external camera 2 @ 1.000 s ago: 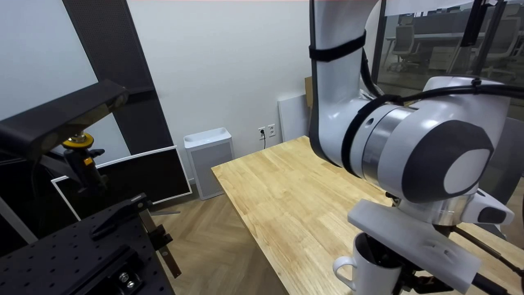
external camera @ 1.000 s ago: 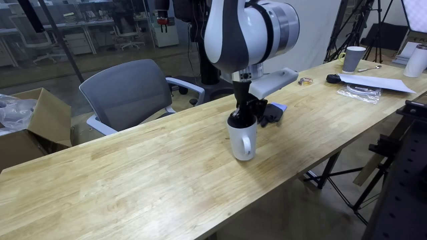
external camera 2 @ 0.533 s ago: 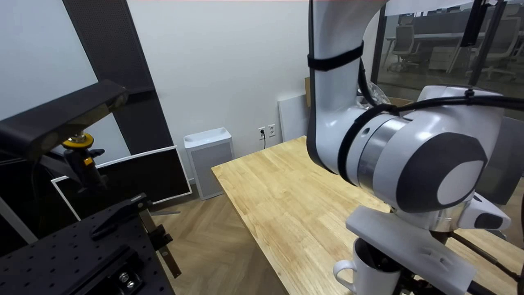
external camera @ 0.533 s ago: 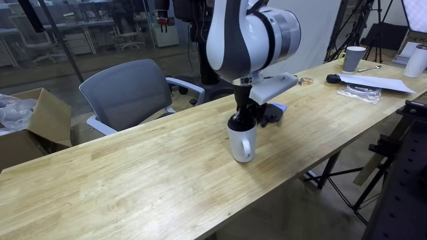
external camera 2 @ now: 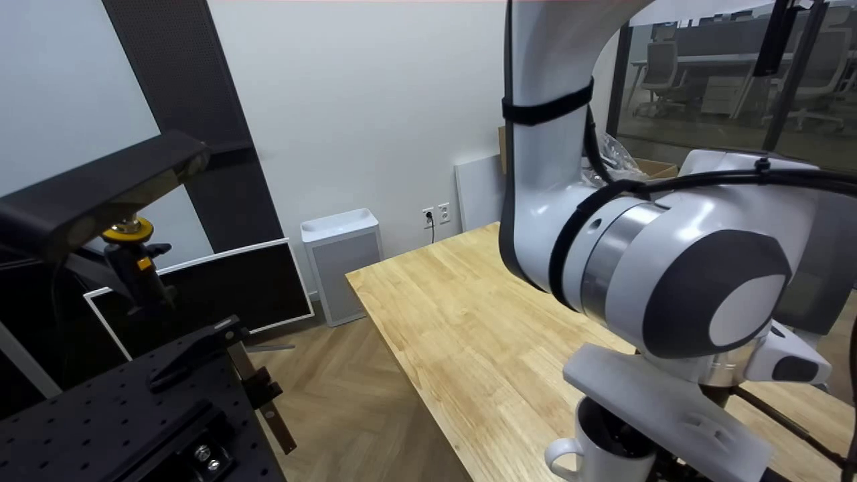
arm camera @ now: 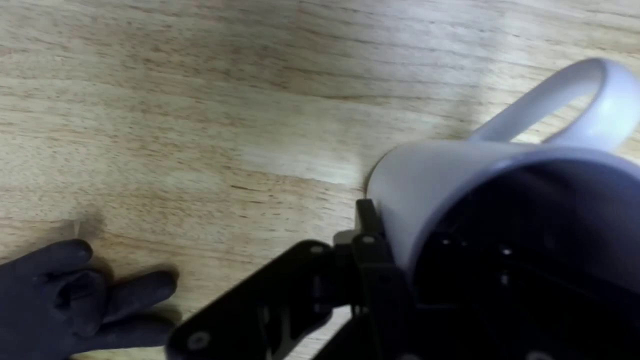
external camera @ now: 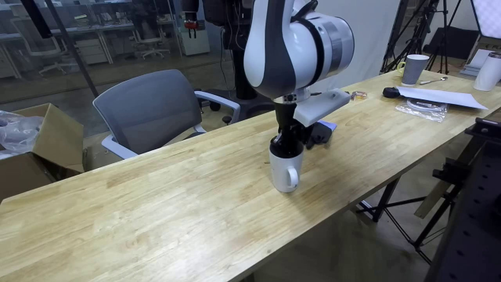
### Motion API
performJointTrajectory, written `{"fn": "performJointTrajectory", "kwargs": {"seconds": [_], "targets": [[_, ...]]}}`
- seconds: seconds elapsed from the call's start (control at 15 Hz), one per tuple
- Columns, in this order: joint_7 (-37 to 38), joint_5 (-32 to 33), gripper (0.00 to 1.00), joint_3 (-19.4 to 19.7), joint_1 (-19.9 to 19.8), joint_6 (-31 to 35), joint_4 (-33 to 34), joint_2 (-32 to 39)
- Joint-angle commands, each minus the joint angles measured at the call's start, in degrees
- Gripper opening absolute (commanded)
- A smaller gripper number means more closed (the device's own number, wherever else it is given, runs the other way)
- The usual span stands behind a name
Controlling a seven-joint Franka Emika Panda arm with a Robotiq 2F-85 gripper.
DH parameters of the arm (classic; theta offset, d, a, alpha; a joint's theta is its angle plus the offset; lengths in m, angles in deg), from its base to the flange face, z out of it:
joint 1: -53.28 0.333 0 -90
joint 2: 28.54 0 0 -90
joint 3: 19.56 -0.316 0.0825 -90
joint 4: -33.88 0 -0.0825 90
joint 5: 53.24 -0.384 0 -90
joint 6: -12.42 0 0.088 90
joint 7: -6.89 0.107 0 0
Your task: Move the cup backward near the edge of the table
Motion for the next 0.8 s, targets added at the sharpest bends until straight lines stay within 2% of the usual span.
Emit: {"fn": "performJointTrajectory", "kwargs": {"seconds": [0.0,0.47,0.6,0.73], "targets": [[2.3,0.5,0.47,0.5,0.9,-0.4,0.0,-0.7],[4.8,1.7,0.95,4.6,5.8,-6.5,2.5,-1.7],[5.5,2.1,1.0,5.5,6.9,-8.3,3.3,-2.2],[5.9,2.4,1.0,6.1,7.6,-9.4,3.8,-3.0]]}}
